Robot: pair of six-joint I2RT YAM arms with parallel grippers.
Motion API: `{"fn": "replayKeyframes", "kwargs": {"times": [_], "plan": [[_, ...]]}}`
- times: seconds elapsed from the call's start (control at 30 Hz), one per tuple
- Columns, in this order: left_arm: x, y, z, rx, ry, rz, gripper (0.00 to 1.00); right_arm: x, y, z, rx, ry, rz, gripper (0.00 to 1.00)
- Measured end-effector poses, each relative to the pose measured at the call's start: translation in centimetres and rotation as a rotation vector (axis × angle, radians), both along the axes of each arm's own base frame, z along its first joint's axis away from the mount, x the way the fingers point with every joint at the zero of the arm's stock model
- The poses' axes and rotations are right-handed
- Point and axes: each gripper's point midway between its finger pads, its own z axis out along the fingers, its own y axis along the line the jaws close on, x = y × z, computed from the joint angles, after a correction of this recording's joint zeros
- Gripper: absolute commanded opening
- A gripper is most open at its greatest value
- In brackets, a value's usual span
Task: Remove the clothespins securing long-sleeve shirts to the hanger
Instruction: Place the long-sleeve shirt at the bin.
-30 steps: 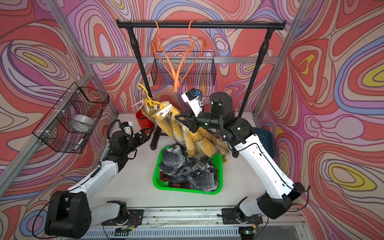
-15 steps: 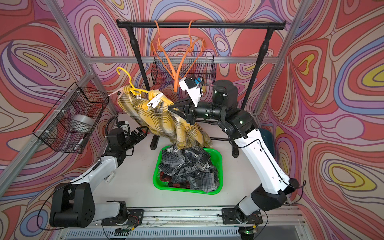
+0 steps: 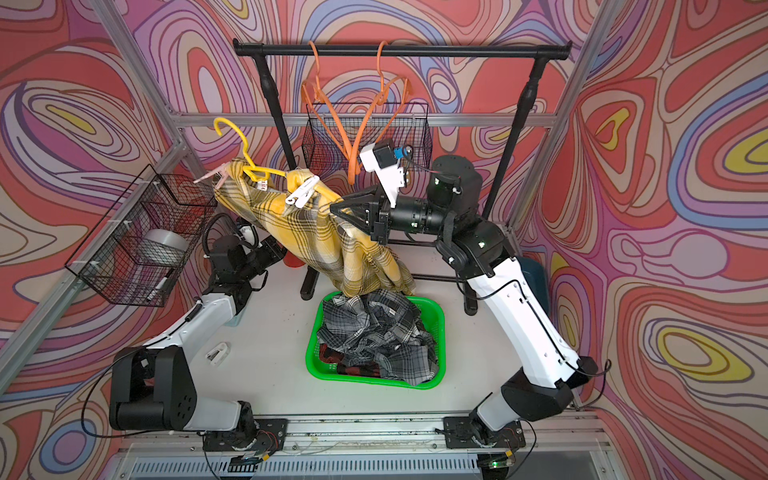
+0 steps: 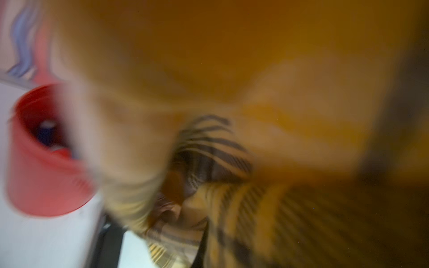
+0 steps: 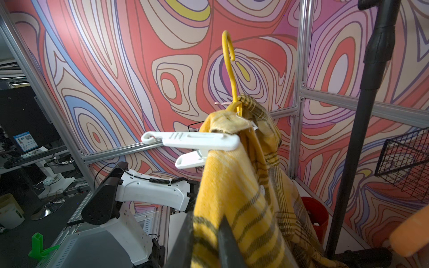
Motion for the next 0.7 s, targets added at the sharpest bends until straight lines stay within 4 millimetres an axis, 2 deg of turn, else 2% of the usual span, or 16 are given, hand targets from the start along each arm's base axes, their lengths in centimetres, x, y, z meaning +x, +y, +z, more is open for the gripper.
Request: {"fn": "replayKeyframes", "kwargs": {"times": [0.13,0.33,0.53,0.7], "plan": [[-1.4,-2.6,2.8,-0.004,-0.059,-0.105,0.00,0.2,1.0,1.0,0.029,-0.018,0.019,0.00],[-5.5,-7.5,9.5,0.037,-0.199,-0.255,0.00,-0.3,2.6,2.4,0.066,-0.056,0.058,0.00],[-8.0,-8.4,15.2,0.039,-0.318,-0.293,0.00,-1.8,2.5,5.9,0.154,-0.137,0.085,0.00],[-9.7,-9.8,19.0,0.037,-0.386,-0.339,0.00,-2.7,1.9,8.5,0.230,-0.198,0.096,0.00]]}}
